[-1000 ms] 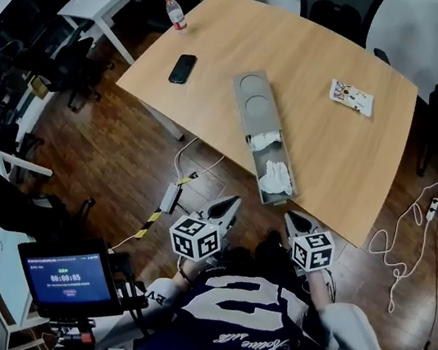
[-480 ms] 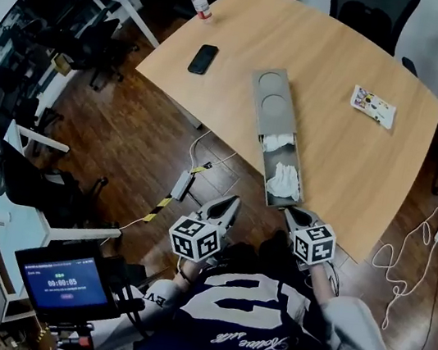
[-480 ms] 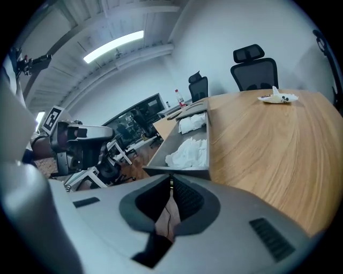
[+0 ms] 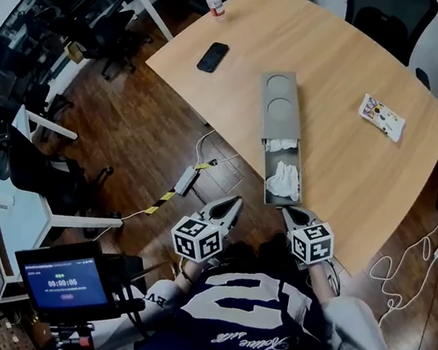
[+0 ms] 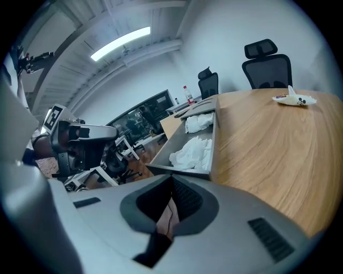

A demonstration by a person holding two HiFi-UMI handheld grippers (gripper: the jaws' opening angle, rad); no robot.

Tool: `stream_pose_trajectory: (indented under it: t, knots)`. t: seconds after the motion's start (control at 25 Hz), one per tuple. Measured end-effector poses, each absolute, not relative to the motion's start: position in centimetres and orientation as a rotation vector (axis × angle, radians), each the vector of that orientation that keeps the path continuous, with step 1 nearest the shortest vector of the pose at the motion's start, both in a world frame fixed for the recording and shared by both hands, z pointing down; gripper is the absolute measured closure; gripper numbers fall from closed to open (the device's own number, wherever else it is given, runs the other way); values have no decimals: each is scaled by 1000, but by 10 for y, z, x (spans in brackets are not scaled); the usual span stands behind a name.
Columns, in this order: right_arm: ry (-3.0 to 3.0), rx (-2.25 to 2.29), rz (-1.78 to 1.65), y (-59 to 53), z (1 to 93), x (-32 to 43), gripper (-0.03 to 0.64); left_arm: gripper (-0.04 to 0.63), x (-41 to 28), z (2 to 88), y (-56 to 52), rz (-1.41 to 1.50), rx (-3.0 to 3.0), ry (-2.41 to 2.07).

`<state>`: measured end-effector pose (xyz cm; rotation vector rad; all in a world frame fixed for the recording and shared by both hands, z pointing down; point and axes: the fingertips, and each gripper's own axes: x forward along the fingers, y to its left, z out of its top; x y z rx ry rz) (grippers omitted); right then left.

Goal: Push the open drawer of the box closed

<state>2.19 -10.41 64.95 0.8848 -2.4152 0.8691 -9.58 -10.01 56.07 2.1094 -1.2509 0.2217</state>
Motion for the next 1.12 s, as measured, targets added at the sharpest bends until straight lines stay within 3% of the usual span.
stream_pose_trajectory:
  t: [1.12]
  knots:
    - [-2477,731,885,-133,634,-6,618,592,-88,561,-147,256,2116,-1221]
